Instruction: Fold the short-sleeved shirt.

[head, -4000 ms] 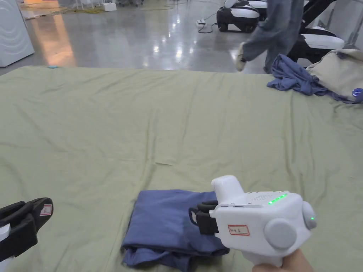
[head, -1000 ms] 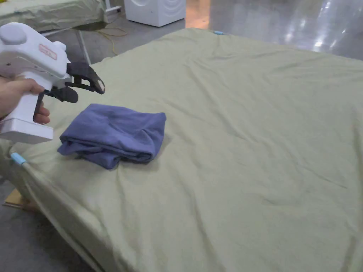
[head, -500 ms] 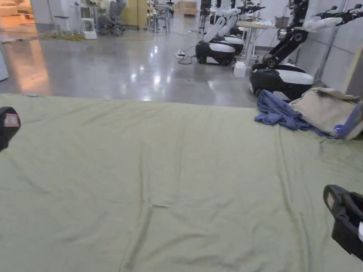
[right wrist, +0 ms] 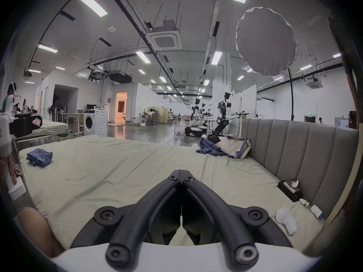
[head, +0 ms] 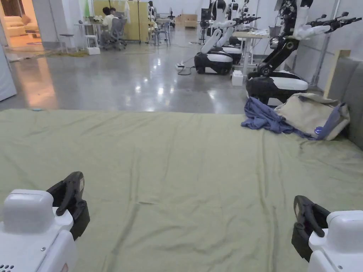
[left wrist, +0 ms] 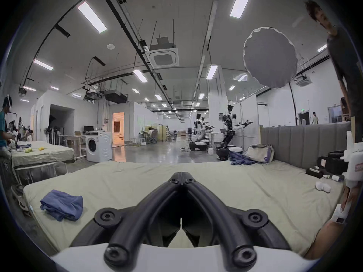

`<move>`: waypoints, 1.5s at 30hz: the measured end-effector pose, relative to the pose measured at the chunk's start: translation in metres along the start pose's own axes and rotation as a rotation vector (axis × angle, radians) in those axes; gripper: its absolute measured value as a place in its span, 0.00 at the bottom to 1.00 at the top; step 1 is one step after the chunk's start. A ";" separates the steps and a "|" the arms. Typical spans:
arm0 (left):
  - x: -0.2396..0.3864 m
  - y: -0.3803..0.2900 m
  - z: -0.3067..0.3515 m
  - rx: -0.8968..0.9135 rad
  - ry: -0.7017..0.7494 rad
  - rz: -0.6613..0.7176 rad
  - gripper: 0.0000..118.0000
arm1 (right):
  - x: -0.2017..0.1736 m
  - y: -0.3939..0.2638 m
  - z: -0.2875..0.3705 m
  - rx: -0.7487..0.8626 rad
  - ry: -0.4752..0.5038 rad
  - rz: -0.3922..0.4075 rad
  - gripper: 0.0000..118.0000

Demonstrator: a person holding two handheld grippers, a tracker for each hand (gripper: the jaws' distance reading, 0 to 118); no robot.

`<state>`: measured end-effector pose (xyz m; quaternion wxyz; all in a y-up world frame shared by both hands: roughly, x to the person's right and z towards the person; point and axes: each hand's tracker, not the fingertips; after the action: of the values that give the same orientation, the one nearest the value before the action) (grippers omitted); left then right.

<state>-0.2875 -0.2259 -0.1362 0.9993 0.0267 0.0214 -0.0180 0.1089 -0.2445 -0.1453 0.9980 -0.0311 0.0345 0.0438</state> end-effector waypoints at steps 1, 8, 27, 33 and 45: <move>-0.005 0.004 0.006 -0.008 -0.004 0.020 0.00 | 0.001 0.000 0.001 -0.003 0.001 -0.007 0.02; -0.005 0.008 0.006 -0.010 0.011 0.002 0.00 | 0.002 0.004 0.003 0.015 -0.018 -0.002 0.02; 0.001 0.013 -0.005 -0.017 0.057 0.036 1.00 | 0.004 0.009 -0.001 0.056 -0.008 -0.081 1.00; -0.008 0.030 -0.017 -0.143 -0.056 0.234 1.00 | 0.000 0.018 -0.005 0.015 -0.006 -0.061 1.00; 0.018 0.049 -0.018 -0.189 -0.080 0.227 1.00 | 0.001 0.020 -0.004 0.009 0.014 -0.084 1.00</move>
<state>-0.2683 -0.1771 -0.1523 0.9930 -0.0661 -0.0198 0.0963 0.1080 -0.2247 -0.1509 0.9988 -0.0284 0.0405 0.0014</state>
